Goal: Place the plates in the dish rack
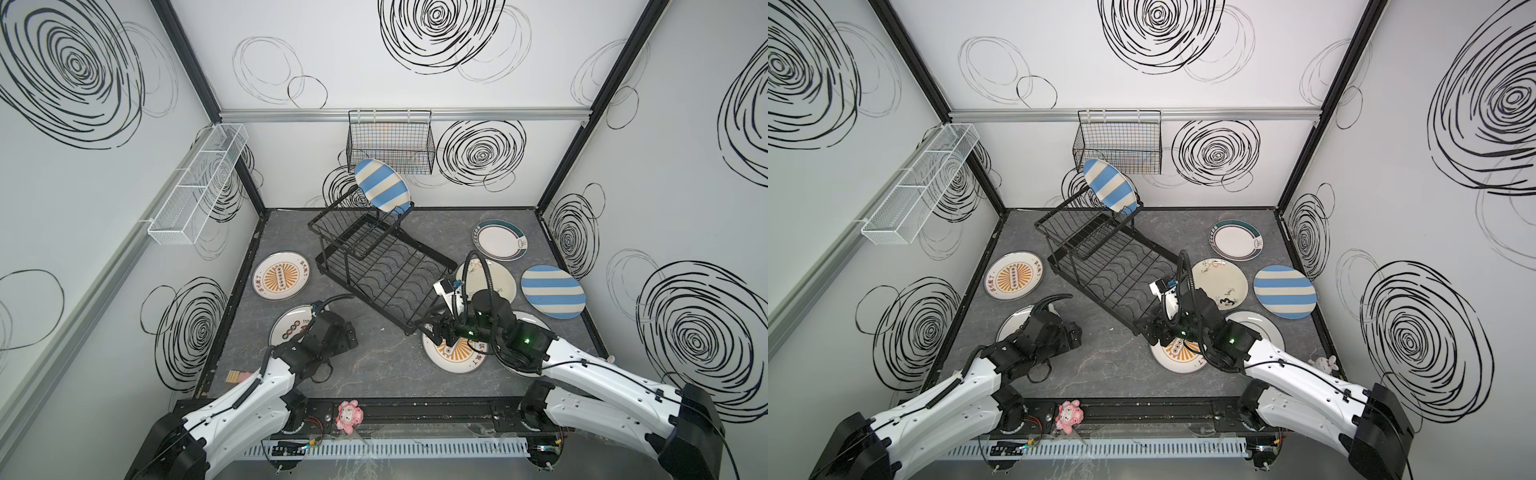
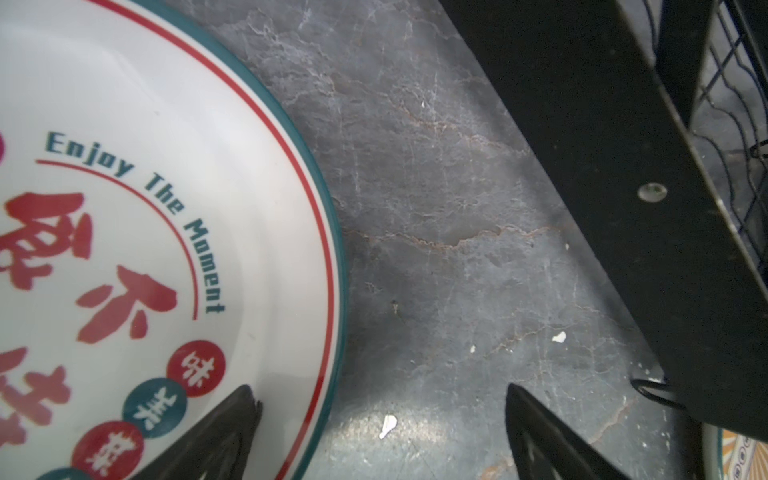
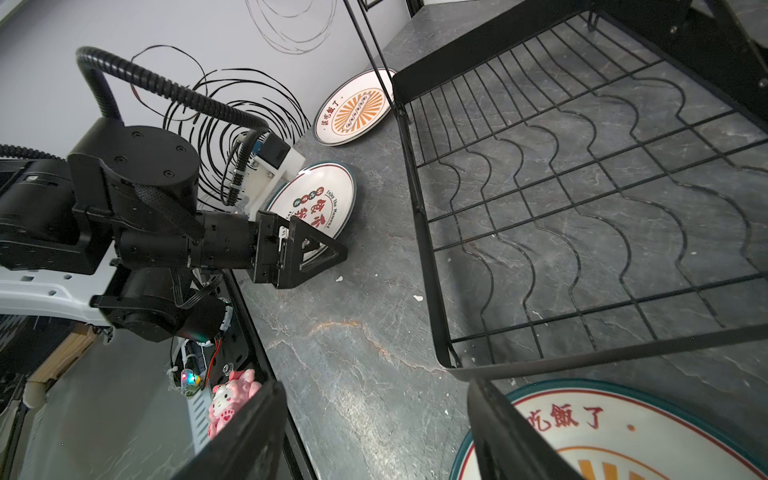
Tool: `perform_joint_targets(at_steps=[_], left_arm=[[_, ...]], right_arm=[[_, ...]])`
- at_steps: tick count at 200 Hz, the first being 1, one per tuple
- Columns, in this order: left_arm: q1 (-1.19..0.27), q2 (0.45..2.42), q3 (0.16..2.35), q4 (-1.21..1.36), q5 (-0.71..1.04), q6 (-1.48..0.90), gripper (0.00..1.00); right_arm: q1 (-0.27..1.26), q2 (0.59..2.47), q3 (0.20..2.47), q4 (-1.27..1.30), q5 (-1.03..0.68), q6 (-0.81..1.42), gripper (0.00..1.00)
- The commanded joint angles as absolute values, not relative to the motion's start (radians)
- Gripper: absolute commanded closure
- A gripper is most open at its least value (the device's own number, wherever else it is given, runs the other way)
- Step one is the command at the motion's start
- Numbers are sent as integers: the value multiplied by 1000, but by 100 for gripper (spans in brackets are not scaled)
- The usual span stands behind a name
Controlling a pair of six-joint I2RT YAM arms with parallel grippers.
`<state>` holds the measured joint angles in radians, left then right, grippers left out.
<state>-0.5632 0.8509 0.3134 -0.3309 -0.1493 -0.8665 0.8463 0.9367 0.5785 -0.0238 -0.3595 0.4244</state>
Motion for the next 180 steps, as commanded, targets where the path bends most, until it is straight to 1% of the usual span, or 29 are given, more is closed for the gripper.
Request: perform_joint_targets(at_steps=[1, 30, 58, 85, 107, 127, 142, 156, 169, 180], left_arm=[[-585, 855, 288, -302, -115, -904, 4], [-614, 842, 288, -259, -93, -921, 4], [-634, 888, 293, -187, -54, -937, 4], [-711, 930, 290, -93, -71, -986, 4], [-786, 970, 295, 0, -85, -1027, 4], [-843, 997, 345, 5, -119, -1015, 4], [-860, 1005, 402, -53, -140, -972, 4], [-845, 1004, 476, -204, -223, -907, 4], [-791, 981, 527, -332, -312, -853, 4], [-702, 942, 535, -373, -314, -802, 4]], right_arm=[[851, 920, 544, 6, -361, 456, 28], [850, 926, 534, -5, -359, 460, 27], [850, 949, 521, 9, -380, 469, 26], [851, 982, 516, 33, -414, 451, 25], [845, 1026, 541, 0, -377, 424, 25], [842, 1061, 536, 26, -408, 450, 25], [846, 1086, 523, 79, -461, 488, 26], [873, 1110, 518, 121, -484, 519, 26], [927, 1140, 526, 149, -450, 559, 25], [974, 1178, 529, 200, -443, 610, 25]])
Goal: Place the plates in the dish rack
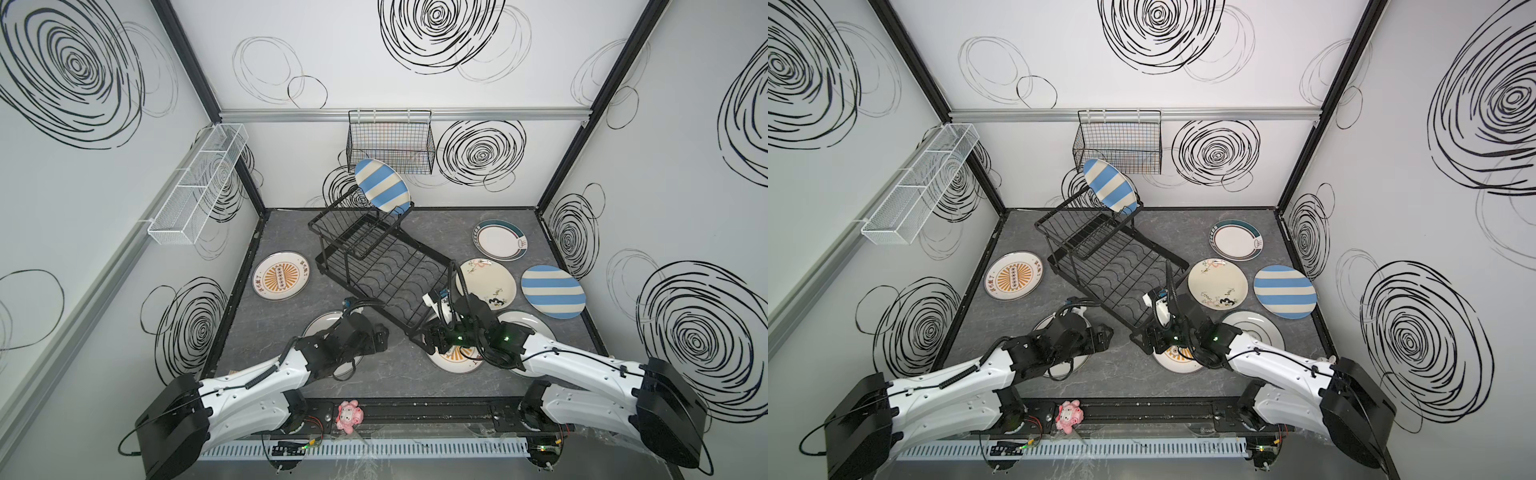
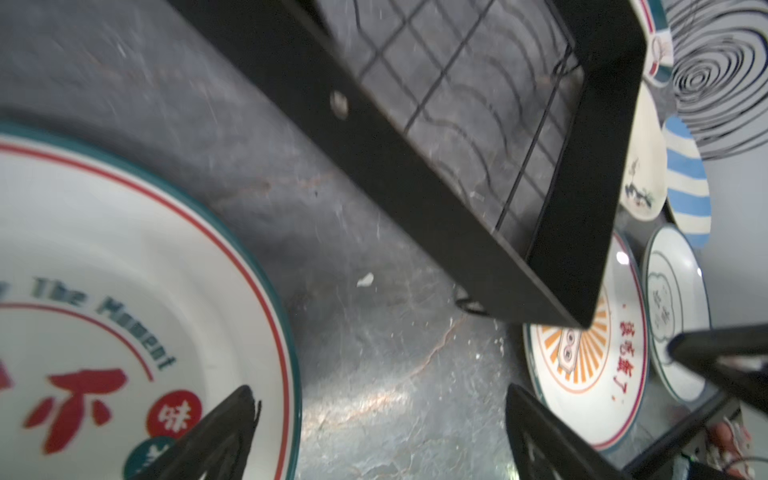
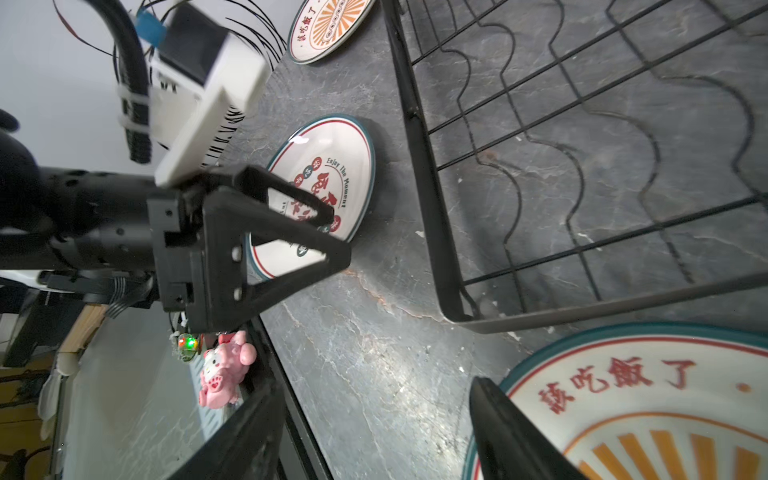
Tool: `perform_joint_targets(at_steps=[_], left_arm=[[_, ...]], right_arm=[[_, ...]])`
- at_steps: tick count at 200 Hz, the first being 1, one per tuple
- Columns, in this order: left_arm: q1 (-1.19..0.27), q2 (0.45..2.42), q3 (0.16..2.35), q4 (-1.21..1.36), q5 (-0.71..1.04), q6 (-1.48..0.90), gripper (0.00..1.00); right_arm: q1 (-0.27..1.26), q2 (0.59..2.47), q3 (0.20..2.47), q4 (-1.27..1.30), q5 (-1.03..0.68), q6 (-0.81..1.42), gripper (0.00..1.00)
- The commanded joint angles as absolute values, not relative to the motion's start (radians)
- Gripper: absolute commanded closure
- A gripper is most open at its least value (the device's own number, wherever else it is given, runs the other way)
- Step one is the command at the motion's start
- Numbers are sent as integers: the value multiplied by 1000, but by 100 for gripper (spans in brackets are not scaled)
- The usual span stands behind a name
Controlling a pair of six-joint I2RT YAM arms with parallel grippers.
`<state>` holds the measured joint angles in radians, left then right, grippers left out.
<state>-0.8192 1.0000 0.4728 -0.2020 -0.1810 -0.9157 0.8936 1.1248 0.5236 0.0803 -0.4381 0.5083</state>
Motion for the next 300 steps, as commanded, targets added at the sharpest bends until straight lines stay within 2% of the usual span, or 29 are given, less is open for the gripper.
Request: perform_joint_targets(at_steps=[1, 21, 39, 51, 85, 121, 198, 234, 300], left_arm=[[-694, 939, 533, -374, -312, -797, 4], [-511, 861, 496, -364, -259, -735, 4], [-433, 812, 444, -358, -342, -715, 4], [-378, 801, 416, -351, -334, -706, 4], [-340, 823, 379, -315, -353, -707, 4], [-243, 856, 314, -229, -276, -680, 4], [-183, 816, 223, -141, -100, -715, 4], [-178, 801, 213, -136, -75, -716, 4], [-184, 782, 200, -130, -50, -722, 4]], right_arm=[[979, 1187, 530, 205, -443, 618, 25], [1041, 1286, 563, 281, -461, 721, 25], [1062, 1383, 617, 274, -472, 775, 25], [1074, 1440, 629, 308, -486, 812, 25], [1094, 1568, 699, 318, -506, 816, 25], [1080, 1672, 778, 342, -510, 836, 25], [1060, 1824, 850, 375, -529, 870, 28], [1035, 1841, 848, 405, -542, 894, 26], [1018, 1885, 898, 411, -537, 904, 29]])
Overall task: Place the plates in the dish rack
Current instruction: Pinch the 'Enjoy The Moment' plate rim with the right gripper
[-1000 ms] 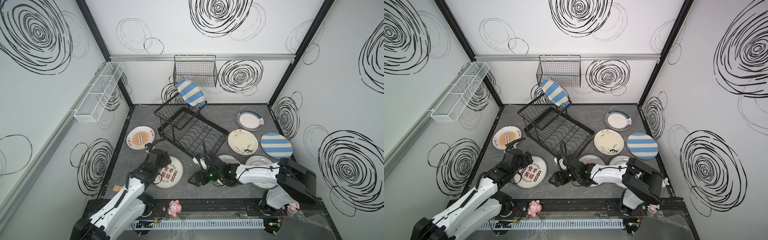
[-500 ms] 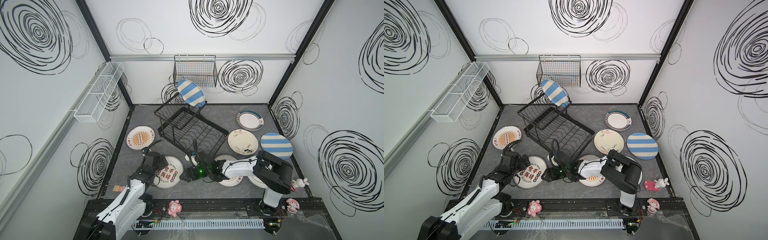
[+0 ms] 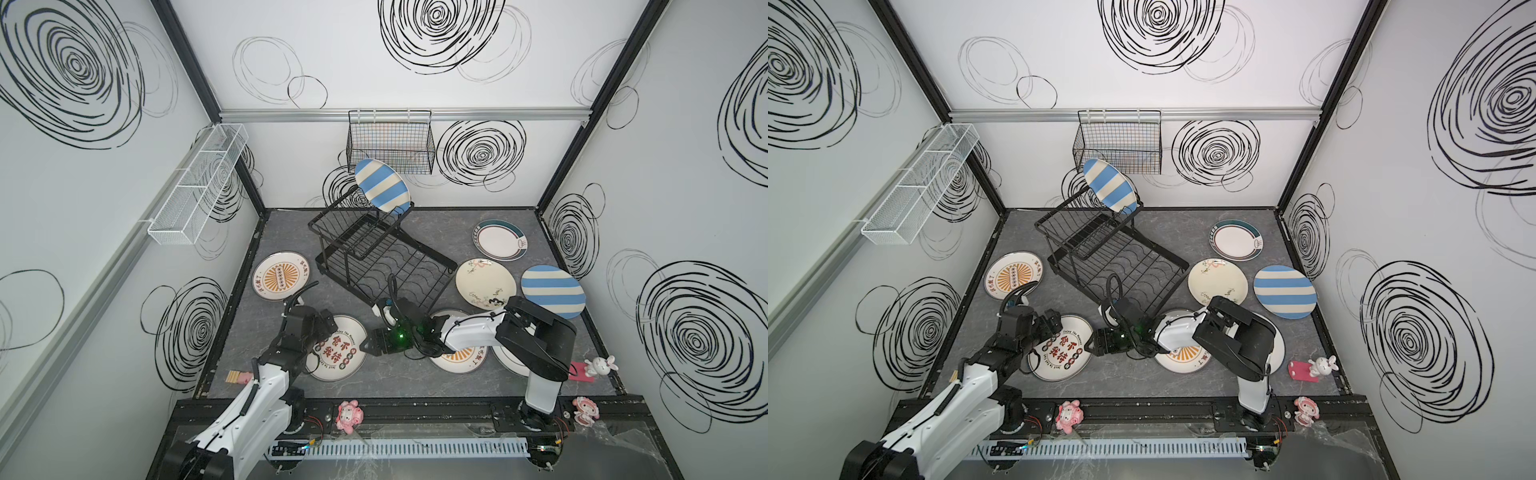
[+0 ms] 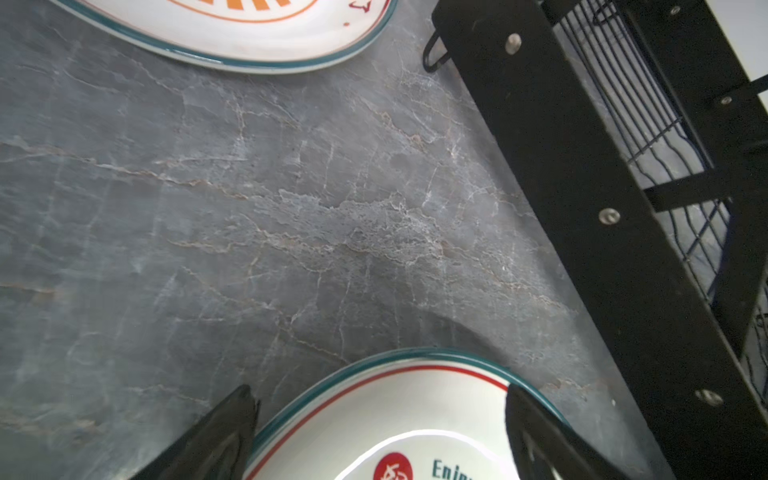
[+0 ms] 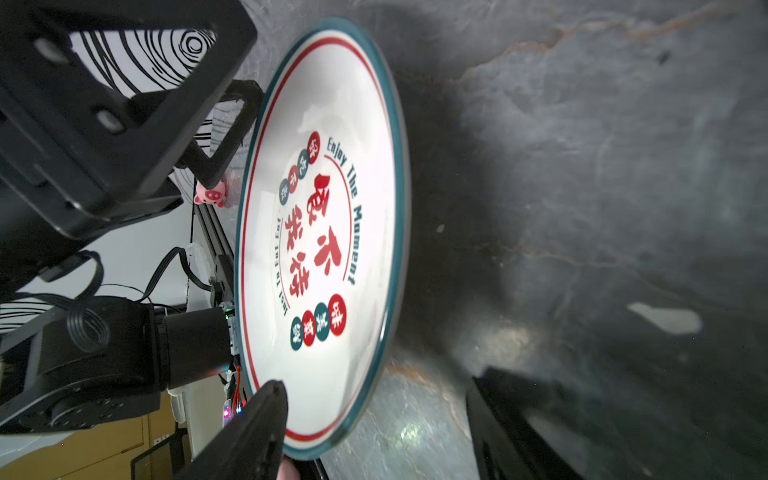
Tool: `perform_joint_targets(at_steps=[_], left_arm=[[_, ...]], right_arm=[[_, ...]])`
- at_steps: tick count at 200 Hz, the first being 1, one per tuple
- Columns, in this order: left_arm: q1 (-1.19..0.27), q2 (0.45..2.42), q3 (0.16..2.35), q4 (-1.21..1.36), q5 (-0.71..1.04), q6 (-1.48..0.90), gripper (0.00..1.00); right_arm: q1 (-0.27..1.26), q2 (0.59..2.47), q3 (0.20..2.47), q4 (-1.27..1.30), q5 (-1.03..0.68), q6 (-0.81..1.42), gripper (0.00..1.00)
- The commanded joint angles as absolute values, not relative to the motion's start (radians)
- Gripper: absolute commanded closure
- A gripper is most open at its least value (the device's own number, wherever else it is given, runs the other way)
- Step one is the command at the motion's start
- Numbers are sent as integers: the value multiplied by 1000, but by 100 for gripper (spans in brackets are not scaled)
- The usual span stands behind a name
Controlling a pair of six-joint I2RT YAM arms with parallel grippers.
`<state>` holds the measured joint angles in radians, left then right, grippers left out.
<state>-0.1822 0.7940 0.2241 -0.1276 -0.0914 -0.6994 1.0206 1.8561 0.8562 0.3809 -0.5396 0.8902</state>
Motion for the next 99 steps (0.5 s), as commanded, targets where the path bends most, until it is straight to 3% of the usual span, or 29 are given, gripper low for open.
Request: perform_joint_targets(at_steps=[1, 99], left_arm=[[-184, 781, 200, -129, -50, -722, 4], [-205, 746, 263, -209, -115, -747, 4]], right_arm=[[1019, 1886, 899, 411, -537, 904, 29], [1025, 1953, 955, 385, -561, 899, 46]])
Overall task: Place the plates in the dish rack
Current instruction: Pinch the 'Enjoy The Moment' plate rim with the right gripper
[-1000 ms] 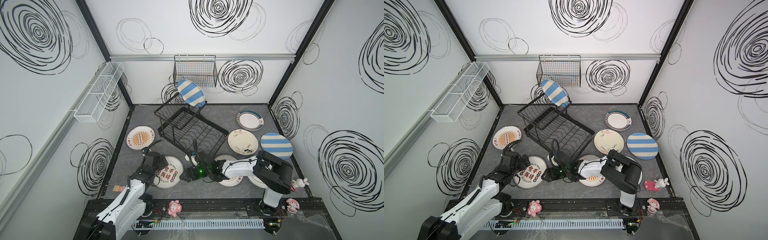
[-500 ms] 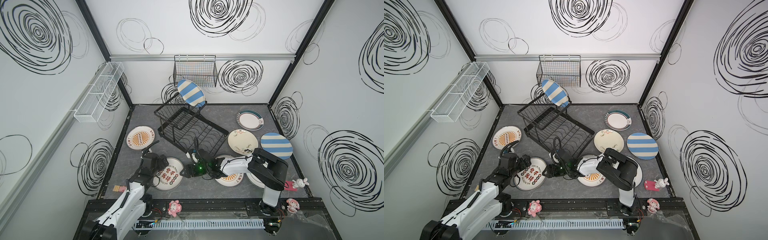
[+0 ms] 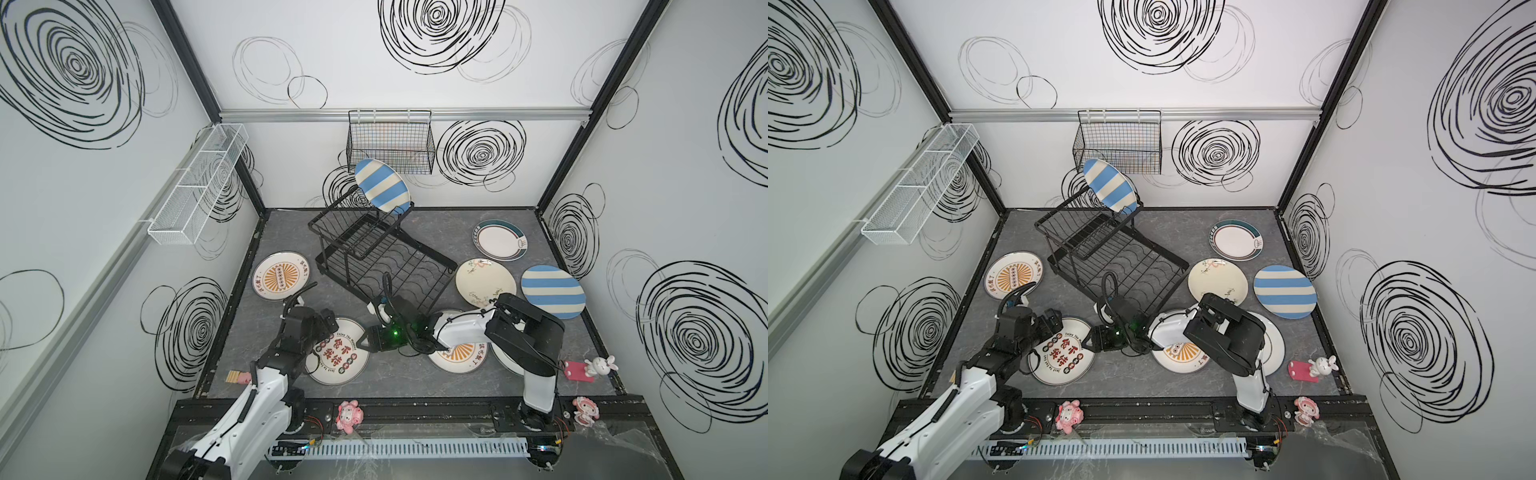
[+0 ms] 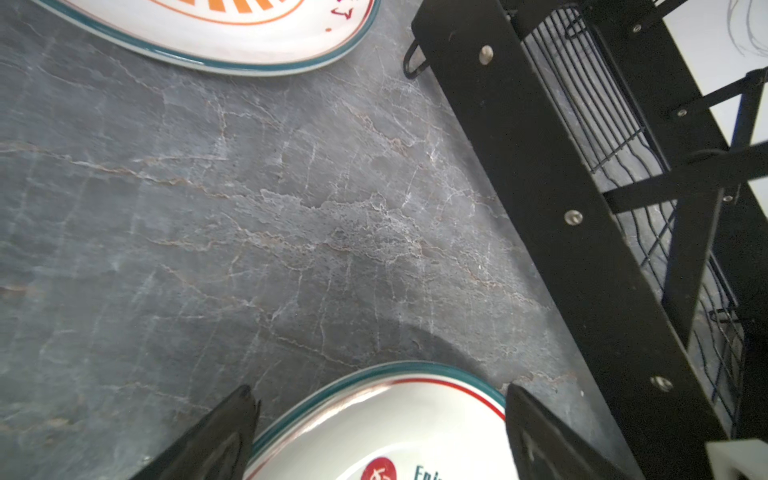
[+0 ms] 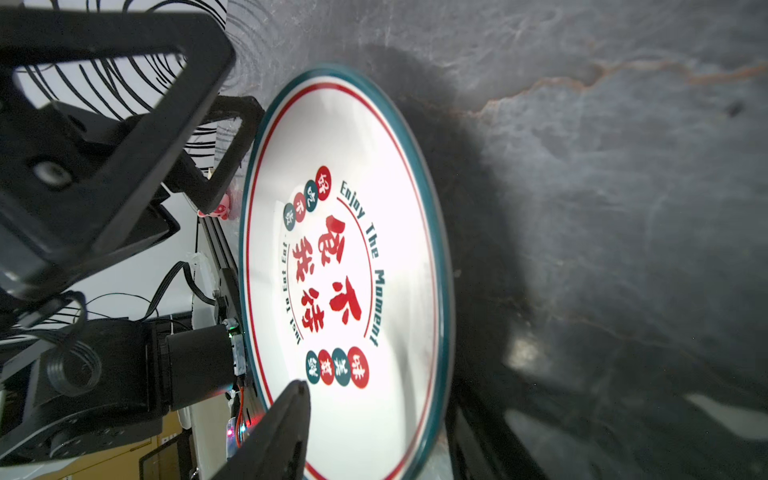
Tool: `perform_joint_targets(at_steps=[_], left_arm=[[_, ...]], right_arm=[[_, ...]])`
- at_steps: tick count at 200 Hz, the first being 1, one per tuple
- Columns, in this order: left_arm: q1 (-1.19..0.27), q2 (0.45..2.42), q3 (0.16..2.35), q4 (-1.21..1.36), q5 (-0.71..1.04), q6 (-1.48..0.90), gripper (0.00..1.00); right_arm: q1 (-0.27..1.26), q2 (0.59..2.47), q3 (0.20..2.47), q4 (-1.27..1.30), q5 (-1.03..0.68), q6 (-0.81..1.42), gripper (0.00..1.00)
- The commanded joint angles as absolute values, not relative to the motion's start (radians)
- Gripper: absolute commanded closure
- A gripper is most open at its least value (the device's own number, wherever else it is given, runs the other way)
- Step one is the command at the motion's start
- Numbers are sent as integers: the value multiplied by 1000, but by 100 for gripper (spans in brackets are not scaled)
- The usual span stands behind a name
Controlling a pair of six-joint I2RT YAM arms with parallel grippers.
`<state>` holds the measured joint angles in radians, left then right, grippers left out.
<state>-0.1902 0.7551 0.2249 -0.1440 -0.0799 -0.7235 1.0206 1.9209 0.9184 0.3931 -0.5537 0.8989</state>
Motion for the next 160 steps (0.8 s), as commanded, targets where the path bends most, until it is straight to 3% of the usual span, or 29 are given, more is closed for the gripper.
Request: perform_joint_targets(at_steps=[1, 113, 160], left_arm=[[-205, 745, 264, -211, -117, -747, 4], [-223, 690, 280, -222, -100, -746, 4], [-224, 677, 290, -220, -75, -741, 4]], right_arm=[[1025, 1953, 955, 385, -562, 900, 47], [1029, 2026, 1065, 238, -508, 857, 71], [1028, 2032, 1077, 240, -485, 864, 86]])
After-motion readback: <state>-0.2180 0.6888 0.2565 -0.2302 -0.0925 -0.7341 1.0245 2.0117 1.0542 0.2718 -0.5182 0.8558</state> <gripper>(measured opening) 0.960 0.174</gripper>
